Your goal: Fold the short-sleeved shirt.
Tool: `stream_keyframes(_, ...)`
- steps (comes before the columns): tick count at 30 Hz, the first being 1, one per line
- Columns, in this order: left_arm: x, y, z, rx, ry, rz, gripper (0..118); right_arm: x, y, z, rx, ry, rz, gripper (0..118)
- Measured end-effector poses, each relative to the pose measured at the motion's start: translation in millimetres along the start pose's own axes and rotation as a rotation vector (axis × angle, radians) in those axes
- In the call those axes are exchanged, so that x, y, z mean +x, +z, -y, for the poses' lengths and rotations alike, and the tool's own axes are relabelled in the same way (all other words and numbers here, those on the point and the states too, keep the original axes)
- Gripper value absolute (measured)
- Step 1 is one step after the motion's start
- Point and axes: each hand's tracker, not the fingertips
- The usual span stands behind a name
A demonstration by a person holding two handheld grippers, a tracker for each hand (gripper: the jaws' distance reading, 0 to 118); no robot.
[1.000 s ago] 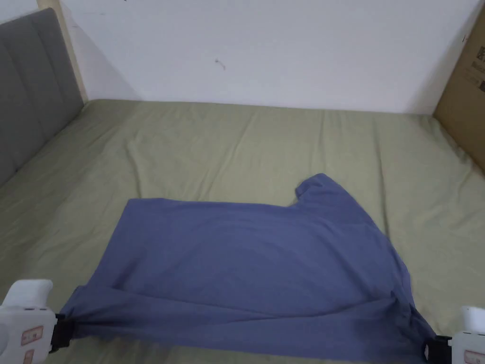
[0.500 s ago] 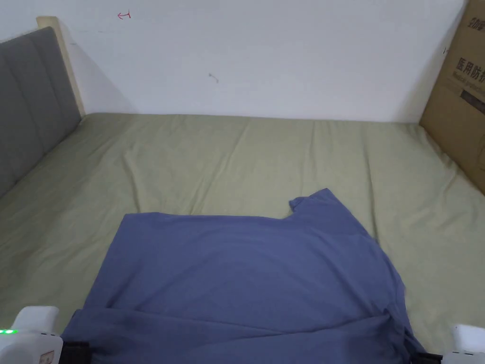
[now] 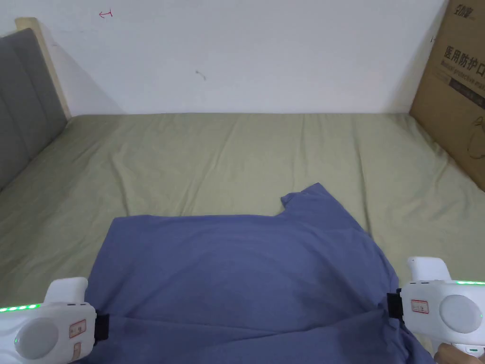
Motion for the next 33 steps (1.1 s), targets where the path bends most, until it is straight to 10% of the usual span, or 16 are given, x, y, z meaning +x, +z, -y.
stream_keyframes(12,33,-21,-44,0.011,-0.066,0.017,0,15,-68,-114,0.064,-0.086,-0.097,2)
stream_keyframes(15,37,-33,-53,0.011,-0.058,0.021,0,20,-108,-158,-0.004,-0.091,-0.110,78)
stream_keyframes(16,37,-37,-55,0.008,-0.052,0.025,0,22,-120,-168,0.002,-0.087,-0.114,82)
stream_keyframes(28,38,-60,-67,-0.050,-0.012,-0.011,0,34,-229,-199,-0.164,-0.045,-0.046,78)
stream_keyframes(33,40,-64,-71,-0.049,-0.012,-0.014,0,17,-209,-195,-0.101,0.069,0.034,15)
